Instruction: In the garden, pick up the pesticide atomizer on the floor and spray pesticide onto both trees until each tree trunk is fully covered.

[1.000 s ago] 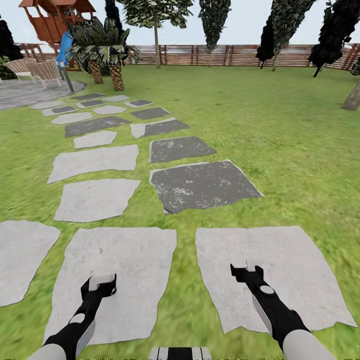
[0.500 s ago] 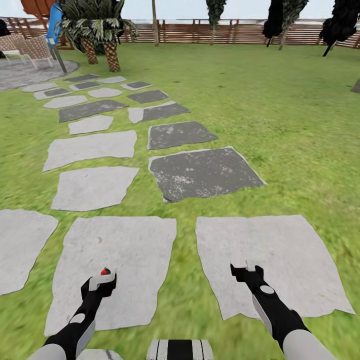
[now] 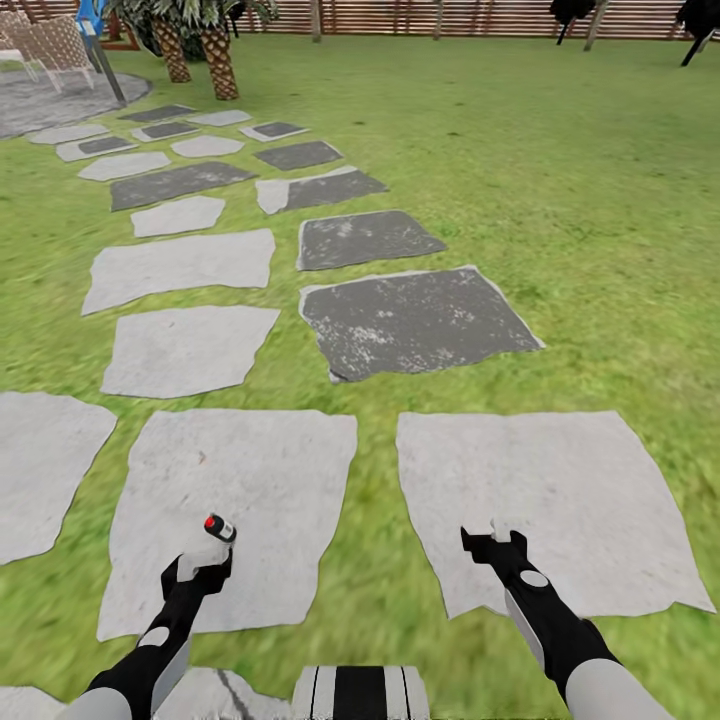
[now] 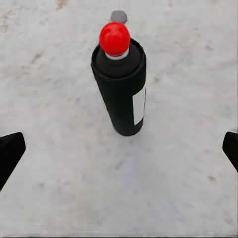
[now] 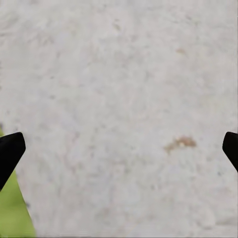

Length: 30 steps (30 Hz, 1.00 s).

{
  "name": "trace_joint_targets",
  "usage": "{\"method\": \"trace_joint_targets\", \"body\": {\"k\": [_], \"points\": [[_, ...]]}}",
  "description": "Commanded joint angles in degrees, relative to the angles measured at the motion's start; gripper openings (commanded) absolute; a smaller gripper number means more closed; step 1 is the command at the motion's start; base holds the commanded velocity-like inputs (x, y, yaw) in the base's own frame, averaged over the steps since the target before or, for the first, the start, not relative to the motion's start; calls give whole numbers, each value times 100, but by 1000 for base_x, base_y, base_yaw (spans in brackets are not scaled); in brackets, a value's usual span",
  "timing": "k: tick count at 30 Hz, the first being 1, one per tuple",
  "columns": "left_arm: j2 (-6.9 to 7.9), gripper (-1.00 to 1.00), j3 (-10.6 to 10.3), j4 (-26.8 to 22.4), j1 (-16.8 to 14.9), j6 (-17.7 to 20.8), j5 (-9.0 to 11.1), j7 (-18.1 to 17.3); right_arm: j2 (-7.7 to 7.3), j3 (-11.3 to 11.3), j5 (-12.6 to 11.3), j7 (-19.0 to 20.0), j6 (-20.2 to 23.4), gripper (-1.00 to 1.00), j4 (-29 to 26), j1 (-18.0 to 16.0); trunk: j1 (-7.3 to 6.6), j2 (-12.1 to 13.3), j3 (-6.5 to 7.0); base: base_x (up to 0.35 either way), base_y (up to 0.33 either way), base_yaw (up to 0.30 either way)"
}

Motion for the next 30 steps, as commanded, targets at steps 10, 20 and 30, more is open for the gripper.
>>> {"method": "trace_joint_targets", "body": {"k": [10,20,30], "points": [[-6,100,10,6,-4,-19,25,0,-1,3,7,-10,-14,100,1,-1,6,-5,-101,0,0,67],[-9,100,2,6,-4,-13,17,0,-1,3,7,-10,-14,100,2,-1,6,-5,-101,233,0,1],[-14,100,0,6,-4,-22,15,0,-1,3,7,-10,-14,100,1,-1,6,-5,-101,57,-4,0]]}}
